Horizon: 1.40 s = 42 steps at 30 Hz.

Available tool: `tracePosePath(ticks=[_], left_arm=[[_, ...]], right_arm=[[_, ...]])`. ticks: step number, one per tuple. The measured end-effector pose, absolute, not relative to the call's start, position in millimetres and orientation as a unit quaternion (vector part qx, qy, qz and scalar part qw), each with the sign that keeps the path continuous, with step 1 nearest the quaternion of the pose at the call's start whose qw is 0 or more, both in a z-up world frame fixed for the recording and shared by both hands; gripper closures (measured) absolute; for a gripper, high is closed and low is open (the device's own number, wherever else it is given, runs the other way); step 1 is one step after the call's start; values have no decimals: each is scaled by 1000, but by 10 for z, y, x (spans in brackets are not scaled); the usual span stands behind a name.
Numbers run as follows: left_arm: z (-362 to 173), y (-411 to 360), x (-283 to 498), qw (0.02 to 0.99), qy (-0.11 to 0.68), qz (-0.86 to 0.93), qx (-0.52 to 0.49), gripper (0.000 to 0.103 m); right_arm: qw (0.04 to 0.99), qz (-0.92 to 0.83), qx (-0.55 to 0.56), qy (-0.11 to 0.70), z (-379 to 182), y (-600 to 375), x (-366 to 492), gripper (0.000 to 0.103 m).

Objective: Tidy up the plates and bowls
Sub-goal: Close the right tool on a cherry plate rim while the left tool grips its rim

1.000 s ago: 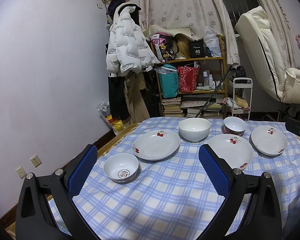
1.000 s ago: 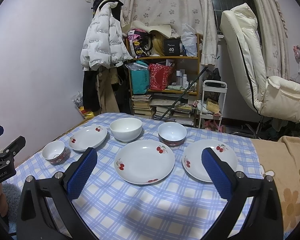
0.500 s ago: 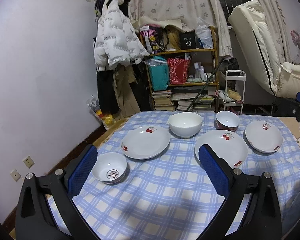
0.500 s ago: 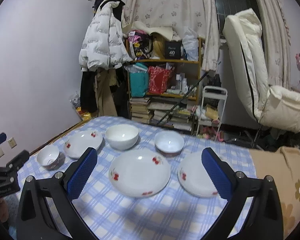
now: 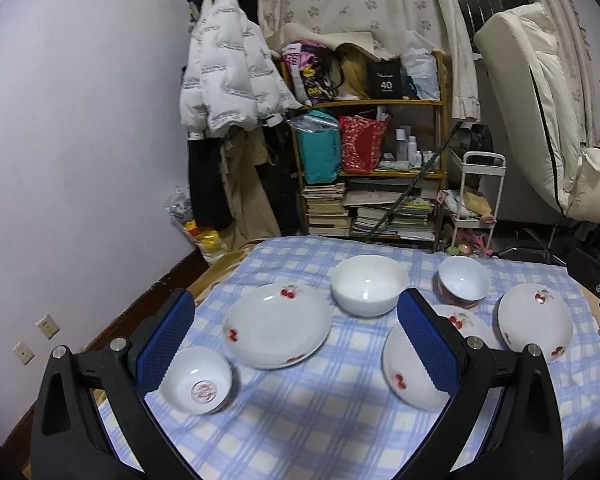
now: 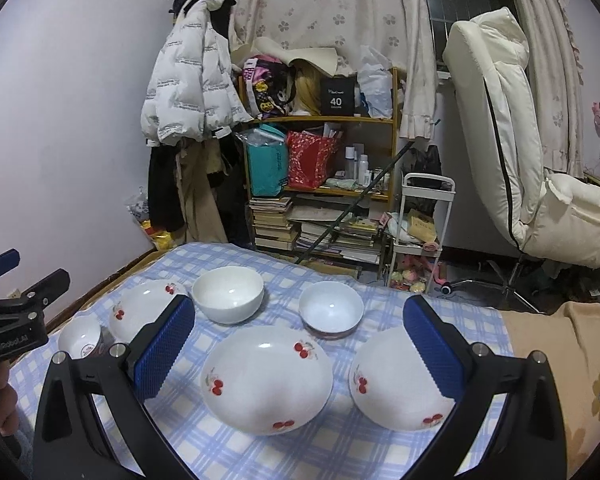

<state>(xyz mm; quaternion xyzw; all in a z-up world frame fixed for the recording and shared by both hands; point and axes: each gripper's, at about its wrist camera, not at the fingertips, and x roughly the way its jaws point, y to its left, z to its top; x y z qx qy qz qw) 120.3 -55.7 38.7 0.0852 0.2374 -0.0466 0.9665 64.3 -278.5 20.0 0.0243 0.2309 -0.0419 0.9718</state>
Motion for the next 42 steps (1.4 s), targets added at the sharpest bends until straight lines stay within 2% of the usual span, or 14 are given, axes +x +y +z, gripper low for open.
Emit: tracePosePath(ticks=[6, 11, 13, 15, 19, 21, 33, 34, 36, 42], left_arm=[[269, -695, 1554, 956, 270, -71, 89, 3], [-54, -776, 1809, 941, 313, -88, 97, 3], [-200, -794, 1879, 935, 328, -92, 97, 3], [-313, -804, 1947, 931, 341, -96, 93, 3], [-552, -829, 2086, 920, 367, -104, 86, 3], [-659, -858, 2140, 917, 377, -102, 87, 3], [-1123, -981, 2351, 893, 430, -104, 89, 3], [-1146, -993, 2354, 891, 432, -105, 90, 3], [-1199, -1016, 2369, 886, 441, -108, 92, 3], [-1323, -1082, 2460, 875, 463, -116, 82, 3]], right_arm=[[968, -47, -2, 248, 201, -2883, 972, 0], [961, -30, 2, 276, 74, -2961, 1229, 0], [957, -30, 1, 288, -2, -3010, 1309, 2], [954, -26, 6, 299, -113, -3062, 1384, 10], [948, -28, 26, 315, -316, -3172, 1490, 13], [943, -25, 29, 330, -436, -3199, 1555, 18], [912, -1, 42, 407, -986, -3288, 1851, 20], [910, 0, 41, 413, -1021, -3293, 1863, 22], [902, 6, 42, 429, -1099, -3318, 1893, 39], [884, 19, 55, 463, -1315, -3383, 1961, 58]])
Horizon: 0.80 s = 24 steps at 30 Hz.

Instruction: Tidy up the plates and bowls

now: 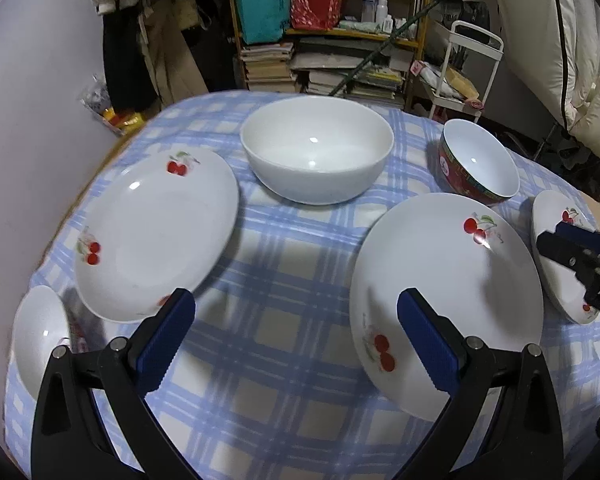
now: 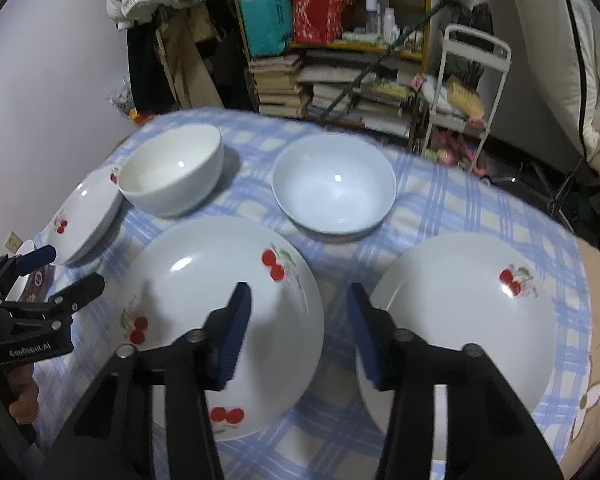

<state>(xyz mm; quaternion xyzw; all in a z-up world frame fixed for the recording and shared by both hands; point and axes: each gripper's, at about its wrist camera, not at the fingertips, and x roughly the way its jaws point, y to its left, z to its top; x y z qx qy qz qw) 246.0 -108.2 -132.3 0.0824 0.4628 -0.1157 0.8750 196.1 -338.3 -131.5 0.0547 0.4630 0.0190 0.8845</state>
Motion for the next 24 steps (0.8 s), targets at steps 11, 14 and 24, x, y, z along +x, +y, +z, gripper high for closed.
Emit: tracePosePath(ticks=[11, 14, 24], left_arm=[[-1516, -1098, 2550, 856, 495, -136, 61, 30], [-1570, -1131, 2580, 846, 508, -153, 57, 41], [-1667, -1222, 2616, 826, 534, -175, 53, 82]], right_arm=[[862, 25, 66, 502, -1535, -3395, 2025, 70], [857, 28, 74, 509, -1580, -3406, 2038, 72], [852, 18, 81, 517, -1655, -3466, 2049, 95]])
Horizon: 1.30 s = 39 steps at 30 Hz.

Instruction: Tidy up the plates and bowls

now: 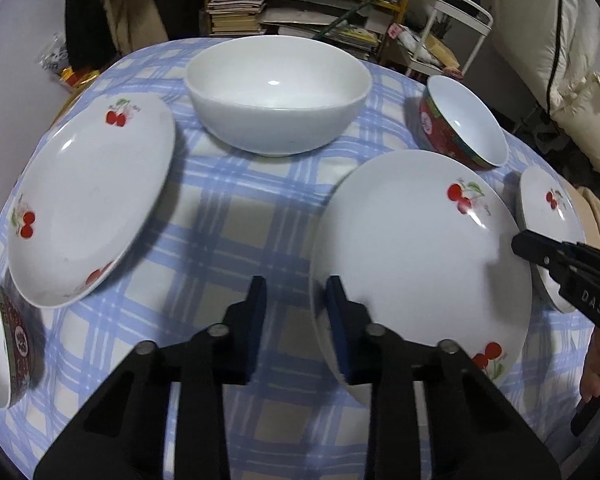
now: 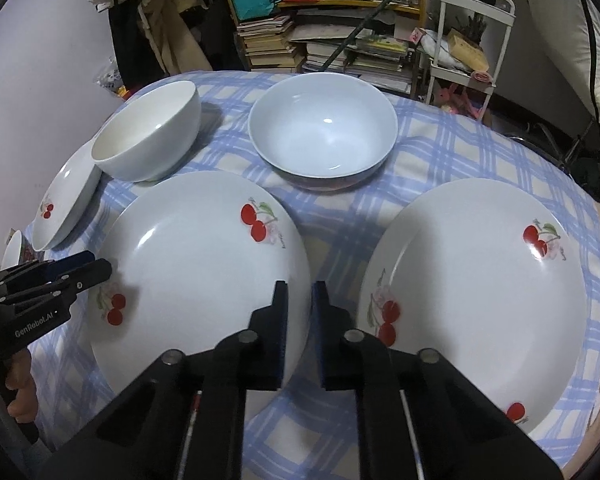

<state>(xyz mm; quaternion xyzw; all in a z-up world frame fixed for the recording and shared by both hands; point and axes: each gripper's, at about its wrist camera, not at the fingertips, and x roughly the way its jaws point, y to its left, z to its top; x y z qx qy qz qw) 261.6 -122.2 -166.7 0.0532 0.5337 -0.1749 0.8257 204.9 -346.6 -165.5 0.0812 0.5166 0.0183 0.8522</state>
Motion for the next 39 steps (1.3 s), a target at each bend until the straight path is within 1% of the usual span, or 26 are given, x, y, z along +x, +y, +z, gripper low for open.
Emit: tracePosePath(ticks=[1, 2, 7, 16, 20, 24, 33, 39], left_arm=[[-1668, -1226, 2613, 825, 533, -182, 49, 87], [-1669, -1229, 2610, 823, 535, -190, 40, 94], [-1668, -1275, 2582, 830, 526, -179, 44, 94], [-1726, -1212, 2672, 820, 547, -169, 15, 93], [-1712, -1227, 2658, 818, 549, -170, 21, 93], [-1681, -1231, 2656, 813, 554, -175, 37, 93], [-1605, -979, 2360, 796, 579, -171, 49, 92], [-1424, -787, 2168, 802, 570, -170, 59, 92]], right_arm=[[853, 17, 81, 516, -1660, -3476, 2048, 96], [853, 17, 82, 515, -1660, -3483, 2044, 97], [853, 15, 88, 514, -1677, -3496, 2049, 97], [852, 14, 127, 508, -1713, -3552, 2044, 97], [853, 3, 122, 507, -1738, -3508, 2058, 93], [849, 8, 146, 508, -1708, -3544, 2030, 93], [852, 45, 127, 506, -1514, -3305, 1794, 93], [839, 66, 143, 520, -1563, -3200, 1646, 93]])
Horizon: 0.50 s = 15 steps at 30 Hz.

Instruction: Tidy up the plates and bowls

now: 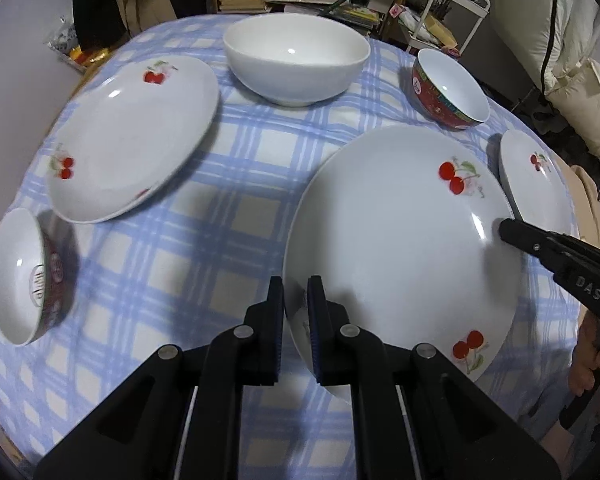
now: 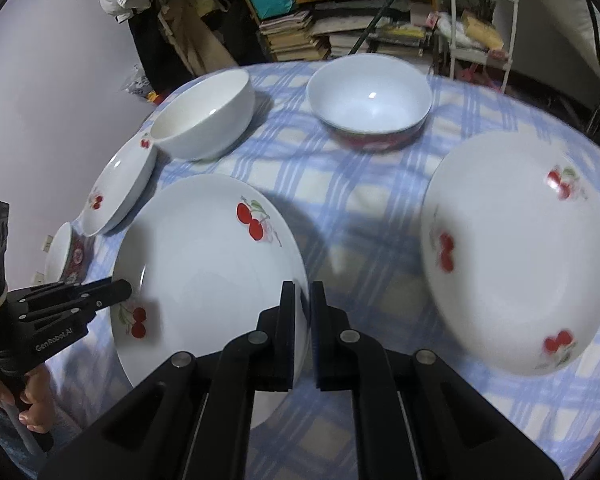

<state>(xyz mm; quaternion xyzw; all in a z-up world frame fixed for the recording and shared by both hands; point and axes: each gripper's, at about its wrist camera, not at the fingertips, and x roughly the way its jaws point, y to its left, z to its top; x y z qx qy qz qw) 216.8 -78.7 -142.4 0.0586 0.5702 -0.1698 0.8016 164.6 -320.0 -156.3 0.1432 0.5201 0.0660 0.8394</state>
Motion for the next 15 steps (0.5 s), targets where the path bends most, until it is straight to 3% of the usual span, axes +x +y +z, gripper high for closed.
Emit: tracePosePath(ticks=[15], left_arm=[[-1493, -199, 1818, 796, 592, -126, 27, 92]], right_arm=[[830, 92, 92, 542, -1588, -2535, 1379, 94]])
